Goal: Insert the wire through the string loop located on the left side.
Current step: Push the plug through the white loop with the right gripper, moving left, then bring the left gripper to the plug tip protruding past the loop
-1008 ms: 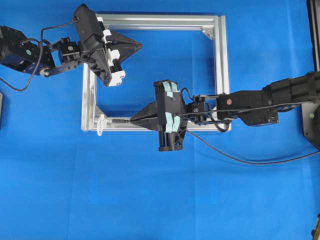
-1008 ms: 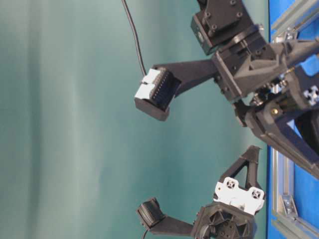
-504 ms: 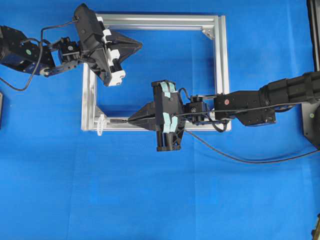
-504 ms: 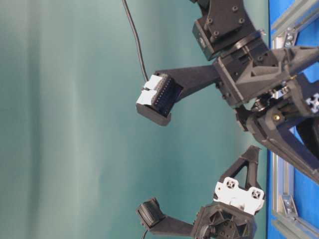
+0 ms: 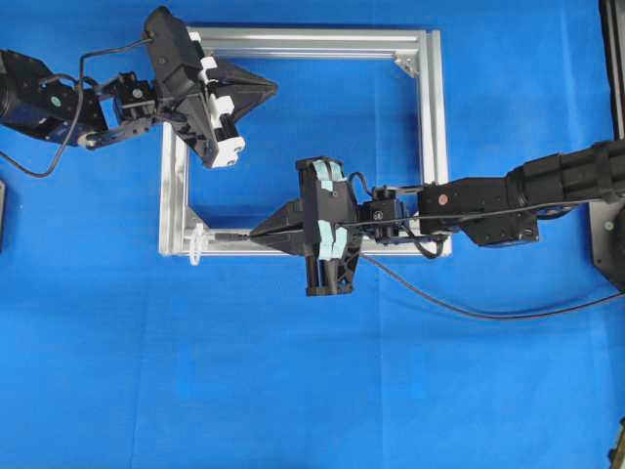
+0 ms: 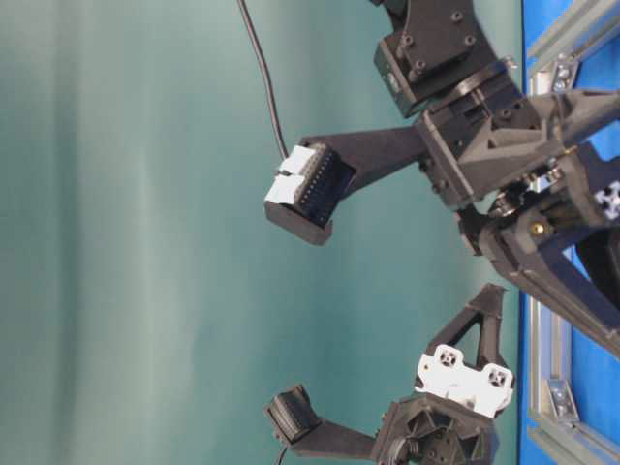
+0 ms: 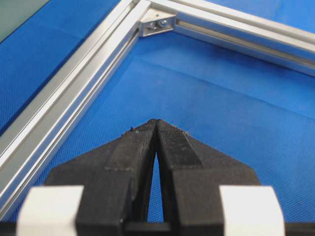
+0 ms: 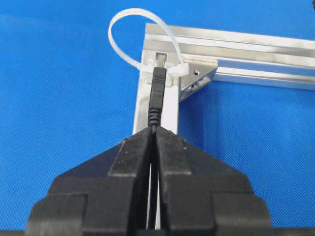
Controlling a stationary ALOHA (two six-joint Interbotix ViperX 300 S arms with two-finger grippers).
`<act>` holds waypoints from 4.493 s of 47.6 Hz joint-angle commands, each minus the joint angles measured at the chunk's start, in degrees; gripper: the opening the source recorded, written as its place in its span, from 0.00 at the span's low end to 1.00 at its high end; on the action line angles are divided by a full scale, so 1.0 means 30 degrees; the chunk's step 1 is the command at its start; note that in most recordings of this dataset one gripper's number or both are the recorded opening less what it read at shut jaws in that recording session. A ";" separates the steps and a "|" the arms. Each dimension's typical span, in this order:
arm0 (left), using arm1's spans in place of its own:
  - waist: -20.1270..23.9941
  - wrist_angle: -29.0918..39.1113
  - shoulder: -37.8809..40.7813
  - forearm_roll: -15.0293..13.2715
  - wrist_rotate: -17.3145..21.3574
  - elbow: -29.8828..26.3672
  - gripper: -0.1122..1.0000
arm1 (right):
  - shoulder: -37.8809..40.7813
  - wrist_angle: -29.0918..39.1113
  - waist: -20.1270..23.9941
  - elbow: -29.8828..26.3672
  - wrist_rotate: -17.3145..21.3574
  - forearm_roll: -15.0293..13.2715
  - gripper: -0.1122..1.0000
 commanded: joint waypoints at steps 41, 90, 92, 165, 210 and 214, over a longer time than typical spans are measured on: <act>0.0059 -0.0088 -0.0615 0.0029 0.0029 -0.0117 0.10 | -0.0322 -0.0059 0.0059 -0.0381 0.0029 0.0000 0.10; 0.0059 -0.0088 -0.0615 0.0029 0.0000 -0.0117 0.10 | 0.1875 0.1377 0.0117 -0.4307 0.0029 0.0000 0.10; 0.0059 -0.0088 -0.0615 0.0029 0.0000 -0.0117 0.10 | 0.1992 0.1436 0.0117 -0.4541 0.0029 0.0000 0.10; 0.0879 -0.1875 -0.6182 0.0029 -0.0059 0.8350 0.10 | 0.2197 0.1670 0.0029 -0.4746 0.0029 0.0000 0.10; -0.8613 -0.1875 -0.7178 0.0264 -0.0381 0.8320 0.10 | 0.2197 0.1641 -0.0088 -0.4775 0.0029 0.0000 0.10; -0.8730 -0.1816 -0.7178 0.0293 -0.0352 0.8320 0.10 | 0.2197 0.1641 -0.0117 -0.4746 0.0029 0.0000 0.10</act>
